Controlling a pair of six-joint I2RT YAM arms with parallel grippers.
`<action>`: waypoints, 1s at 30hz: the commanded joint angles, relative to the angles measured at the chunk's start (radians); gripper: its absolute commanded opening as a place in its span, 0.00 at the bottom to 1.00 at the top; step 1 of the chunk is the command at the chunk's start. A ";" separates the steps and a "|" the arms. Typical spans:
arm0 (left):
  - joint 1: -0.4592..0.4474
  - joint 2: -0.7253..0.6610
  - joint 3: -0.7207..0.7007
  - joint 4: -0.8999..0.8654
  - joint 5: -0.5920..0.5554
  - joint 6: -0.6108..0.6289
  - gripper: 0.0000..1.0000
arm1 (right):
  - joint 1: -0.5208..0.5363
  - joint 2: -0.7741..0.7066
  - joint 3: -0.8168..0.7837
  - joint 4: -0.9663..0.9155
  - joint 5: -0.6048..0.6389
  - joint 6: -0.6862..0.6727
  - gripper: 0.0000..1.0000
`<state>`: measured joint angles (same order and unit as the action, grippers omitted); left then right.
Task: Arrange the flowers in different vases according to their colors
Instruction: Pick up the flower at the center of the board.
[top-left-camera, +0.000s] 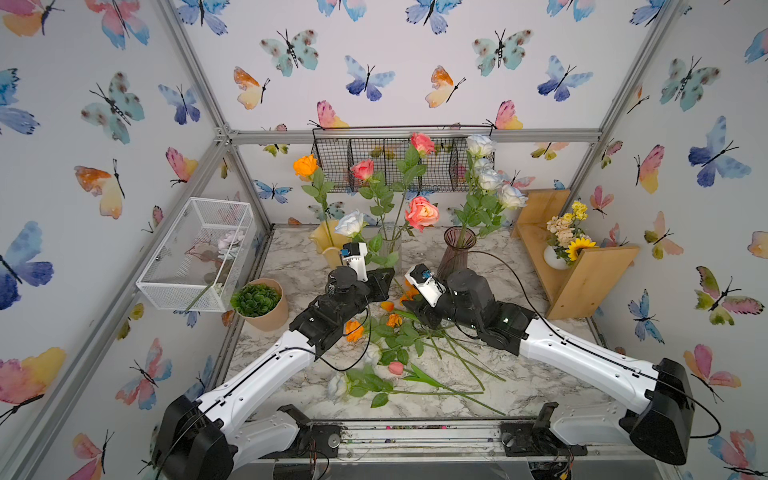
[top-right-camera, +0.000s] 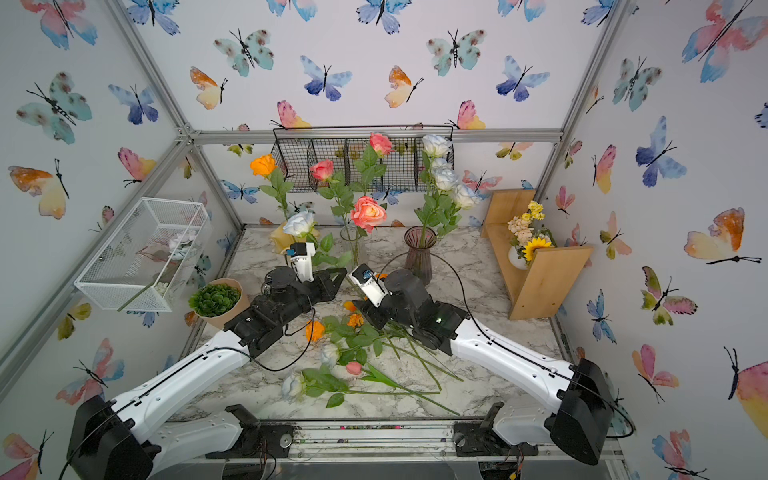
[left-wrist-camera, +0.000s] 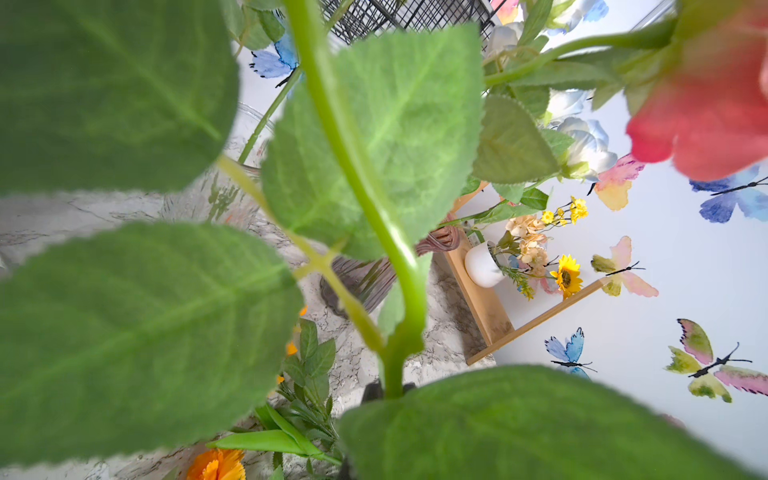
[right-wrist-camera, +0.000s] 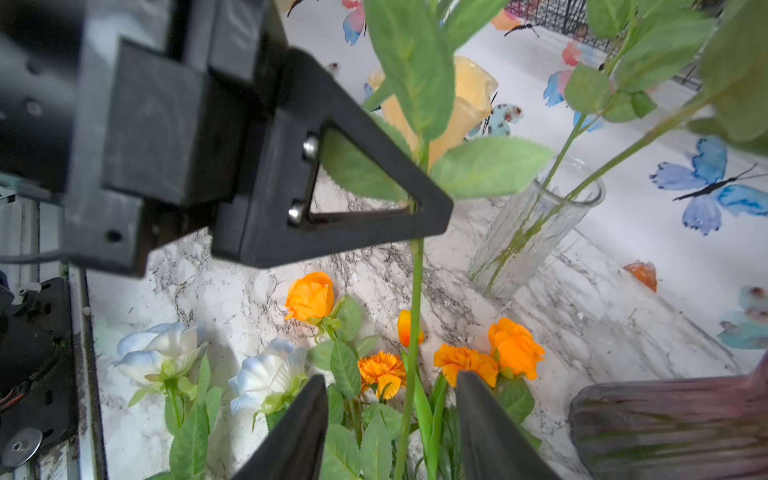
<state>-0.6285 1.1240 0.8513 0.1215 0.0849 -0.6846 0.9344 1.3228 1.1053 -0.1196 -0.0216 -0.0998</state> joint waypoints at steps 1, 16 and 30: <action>0.000 -0.037 0.036 -0.015 0.068 -0.008 0.00 | -0.012 0.037 0.050 -0.019 0.016 -0.039 0.49; -0.041 -0.065 0.092 -0.023 0.123 -0.048 0.00 | -0.022 0.096 0.160 -0.051 0.025 -0.081 0.04; -0.060 -0.118 0.101 -0.078 0.102 -0.041 0.72 | -0.022 0.033 0.118 -0.032 0.010 -0.093 0.02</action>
<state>-0.6830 1.0409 0.9245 0.0696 0.1749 -0.7292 0.9169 1.3895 1.2369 -0.1596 -0.0139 -0.1814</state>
